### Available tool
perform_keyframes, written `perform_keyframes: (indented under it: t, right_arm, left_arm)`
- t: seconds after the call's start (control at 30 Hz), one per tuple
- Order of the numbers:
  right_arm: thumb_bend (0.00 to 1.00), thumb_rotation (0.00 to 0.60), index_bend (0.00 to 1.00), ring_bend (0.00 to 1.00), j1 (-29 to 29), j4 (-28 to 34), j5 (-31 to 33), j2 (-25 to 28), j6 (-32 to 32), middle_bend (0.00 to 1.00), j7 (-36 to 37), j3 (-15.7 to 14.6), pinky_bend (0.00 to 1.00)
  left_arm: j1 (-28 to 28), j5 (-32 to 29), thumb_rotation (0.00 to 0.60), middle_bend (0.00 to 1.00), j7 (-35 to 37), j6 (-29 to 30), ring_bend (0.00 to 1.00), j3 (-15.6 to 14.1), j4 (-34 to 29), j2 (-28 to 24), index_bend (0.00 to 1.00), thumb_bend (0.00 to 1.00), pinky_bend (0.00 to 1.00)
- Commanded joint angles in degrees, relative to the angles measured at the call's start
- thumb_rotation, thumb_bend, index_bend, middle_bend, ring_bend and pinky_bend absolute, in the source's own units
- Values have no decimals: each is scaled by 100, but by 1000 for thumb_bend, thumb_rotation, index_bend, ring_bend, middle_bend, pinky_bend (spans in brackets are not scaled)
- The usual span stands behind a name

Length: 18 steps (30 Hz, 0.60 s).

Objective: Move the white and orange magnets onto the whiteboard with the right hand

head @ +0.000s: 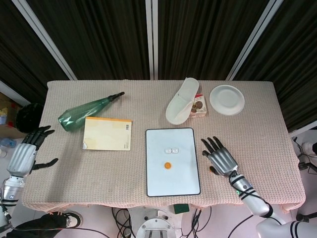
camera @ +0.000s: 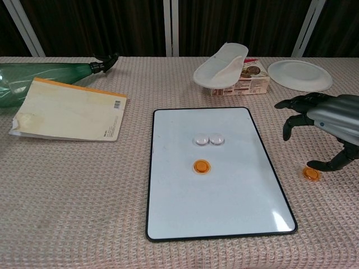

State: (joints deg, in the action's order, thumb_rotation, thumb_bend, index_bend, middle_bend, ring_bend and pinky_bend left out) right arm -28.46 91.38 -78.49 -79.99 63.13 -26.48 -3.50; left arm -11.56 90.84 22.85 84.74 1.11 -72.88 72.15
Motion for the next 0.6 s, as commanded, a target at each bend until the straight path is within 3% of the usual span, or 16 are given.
perform_keyframes:
  t: [0.03, 0.6]
  right_arm:
    - [244, 600, 377, 0, 97, -100, 140, 44, -98, 0, 49, -74, 0]
    - [244, 600, 417, 0, 242, -17, -36, 32, -233, 0, 42, -152, 0]
  left_arm:
    - [-9, 19, 600, 108, -16, -14, 96, -15, -22, -9, 171, 108, 150]
    - [-24, 5, 600, 108, -45, -23, 96, 2, -68, -32, 171, 108, 150]
